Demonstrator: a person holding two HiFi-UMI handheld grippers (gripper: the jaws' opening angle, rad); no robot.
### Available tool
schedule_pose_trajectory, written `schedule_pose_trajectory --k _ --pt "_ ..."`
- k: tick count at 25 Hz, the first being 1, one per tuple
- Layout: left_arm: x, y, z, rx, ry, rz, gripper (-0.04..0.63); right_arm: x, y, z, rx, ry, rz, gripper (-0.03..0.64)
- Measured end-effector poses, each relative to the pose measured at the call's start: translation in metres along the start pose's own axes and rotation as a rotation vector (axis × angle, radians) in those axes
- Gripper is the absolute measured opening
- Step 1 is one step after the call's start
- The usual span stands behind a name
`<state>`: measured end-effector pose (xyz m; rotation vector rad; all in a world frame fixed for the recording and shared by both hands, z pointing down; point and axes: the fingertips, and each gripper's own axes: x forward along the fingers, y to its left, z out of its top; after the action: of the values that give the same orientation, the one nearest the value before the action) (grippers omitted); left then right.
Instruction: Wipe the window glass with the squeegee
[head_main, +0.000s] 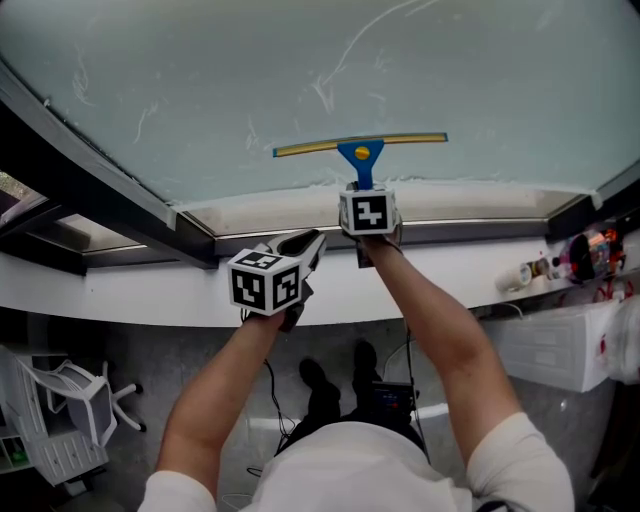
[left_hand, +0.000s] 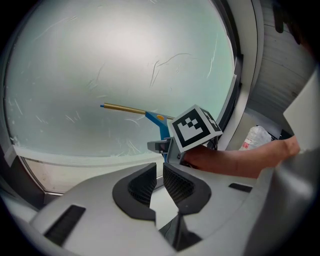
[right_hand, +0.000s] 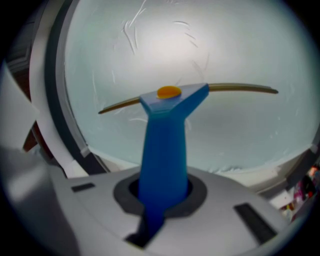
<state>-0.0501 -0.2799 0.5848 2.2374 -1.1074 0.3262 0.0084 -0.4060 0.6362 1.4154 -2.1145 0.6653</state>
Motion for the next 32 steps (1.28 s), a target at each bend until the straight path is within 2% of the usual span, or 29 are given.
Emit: schedule_pose_trajectory --k 8,24,32 --pt "0.009 0.008 -0.025 -0.039 0.031 -0.003 0.066 0.017 -0.004 -0.030 0.001 0.050 -0.005 0.037" --pt "0.018 0.020 -0.063 -0.082 0.073 -0.008 0.066 0.046 -0.009 -0.066 -0.013 0.078 -0.008 0.035" --pt "0.024 0.034 -0.083 -0.106 0.099 0.003 0.066 0.066 -0.005 -0.091 0.019 0.088 0.022 0.034"
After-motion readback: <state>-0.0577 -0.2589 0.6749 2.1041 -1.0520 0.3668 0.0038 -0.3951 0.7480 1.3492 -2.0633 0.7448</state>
